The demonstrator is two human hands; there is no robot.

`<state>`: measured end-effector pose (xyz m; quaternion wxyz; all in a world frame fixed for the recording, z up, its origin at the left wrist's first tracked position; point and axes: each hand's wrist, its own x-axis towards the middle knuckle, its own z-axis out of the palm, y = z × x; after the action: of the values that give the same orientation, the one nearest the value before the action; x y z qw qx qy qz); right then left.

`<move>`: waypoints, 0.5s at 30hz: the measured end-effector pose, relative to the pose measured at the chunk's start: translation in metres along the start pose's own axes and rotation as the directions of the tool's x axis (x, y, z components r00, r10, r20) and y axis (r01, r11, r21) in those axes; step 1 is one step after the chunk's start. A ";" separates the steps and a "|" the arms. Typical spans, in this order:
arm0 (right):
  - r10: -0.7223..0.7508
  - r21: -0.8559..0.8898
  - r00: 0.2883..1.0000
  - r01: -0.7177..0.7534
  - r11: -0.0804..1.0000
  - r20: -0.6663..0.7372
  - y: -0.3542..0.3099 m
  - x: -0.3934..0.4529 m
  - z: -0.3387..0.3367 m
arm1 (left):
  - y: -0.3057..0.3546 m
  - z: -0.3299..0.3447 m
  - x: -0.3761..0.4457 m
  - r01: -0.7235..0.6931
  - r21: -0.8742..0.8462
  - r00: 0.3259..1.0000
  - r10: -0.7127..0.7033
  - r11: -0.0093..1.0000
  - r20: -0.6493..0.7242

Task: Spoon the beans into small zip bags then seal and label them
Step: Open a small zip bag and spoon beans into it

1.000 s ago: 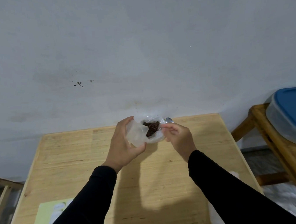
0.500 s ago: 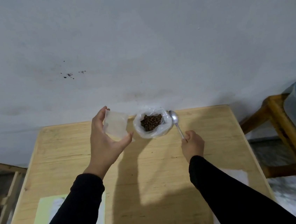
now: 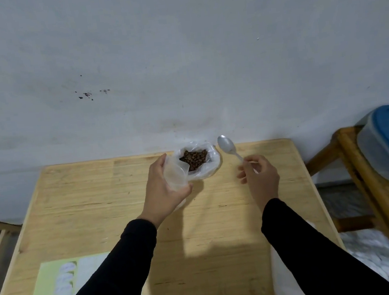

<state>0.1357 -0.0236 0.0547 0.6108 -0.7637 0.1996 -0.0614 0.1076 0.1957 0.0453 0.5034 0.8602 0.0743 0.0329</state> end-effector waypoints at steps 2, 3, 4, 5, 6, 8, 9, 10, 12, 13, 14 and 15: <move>-0.051 0.053 0.996 0.047 0.997 0.068 -0.012 -0.005 -0.003 | -0.002 0.005 -0.001 0.005 -0.004 1.000 -0.005 1.000 0.007; -0.083 0.072 0.991 0.075 0.995 0.104 -0.015 -0.007 -0.004 | -0.003 0.007 -0.001 0.004 -0.008 1.000 -0.004 1.000 0.004; -0.121 0.080 0.984 0.111 0.991 0.133 -0.018 -0.009 -0.003 | -0.004 0.009 -0.001 0.005 -0.011 1.000 -0.005 1.000 0.001; -0.157 0.077 0.976 0.146 0.986 0.154 -0.019 -0.011 -0.002 | -0.005 0.010 -0.002 0.006 -0.012 1.000 -0.006 1.000 -0.004; -0.185 0.063 0.968 0.177 0.982 0.168 -0.019 -0.012 0.000 | -0.005 0.012 -0.002 0.008 -0.014 1.000 -0.008 1.000 -0.009; -0.230 0.001 0.956 0.234 0.972 0.184 -0.018 -0.013 0.005 | -0.006 0.013 -0.003 0.015 -0.027 1.000 -0.015 1.000 -0.017; -0.254 -0.043 0.949 0.266 0.963 0.189 -0.016 -0.012 0.008 | -0.006 0.014 -0.003 0.015 -0.032 1.000 -0.016 0.999 -0.020; -0.283 -0.086 0.940 0.303 0.949 0.192 -0.014 -0.010 0.010 | -0.006 0.013 -0.004 0.014 -0.035 1.000 -0.014 0.999 -0.020; -0.350 -0.161 0.913 0.385 0.909 0.210 -0.008 -0.004 0.016 | -0.005 0.013 -0.006 0.014 -0.044 1.000 -0.015 0.999 -0.019; -0.375 -0.191 0.897 0.420 0.887 0.232 -0.005 0.000 0.019 | -0.004 0.012 -0.006 0.020 -0.055 1.000 -0.021 0.998 -0.017; -0.387 -0.213 0.886 0.442 0.871 0.255 -0.002 0.003 0.022 | -0.003 0.011 -0.007 0.028 -0.066 0.999 -0.029 0.997 -0.012; -0.374 -0.216 0.886 0.436 0.874 0.275 0.001 0.005 0.026 | -0.002 0.011 -0.007 0.035 -0.073 0.999 -0.035 0.997 -0.008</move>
<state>0.1491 -0.0019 0.0460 0.4920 -0.8669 -0.0297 -0.0741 0.1016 0.1864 0.0384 0.5345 0.8397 0.0905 0.0307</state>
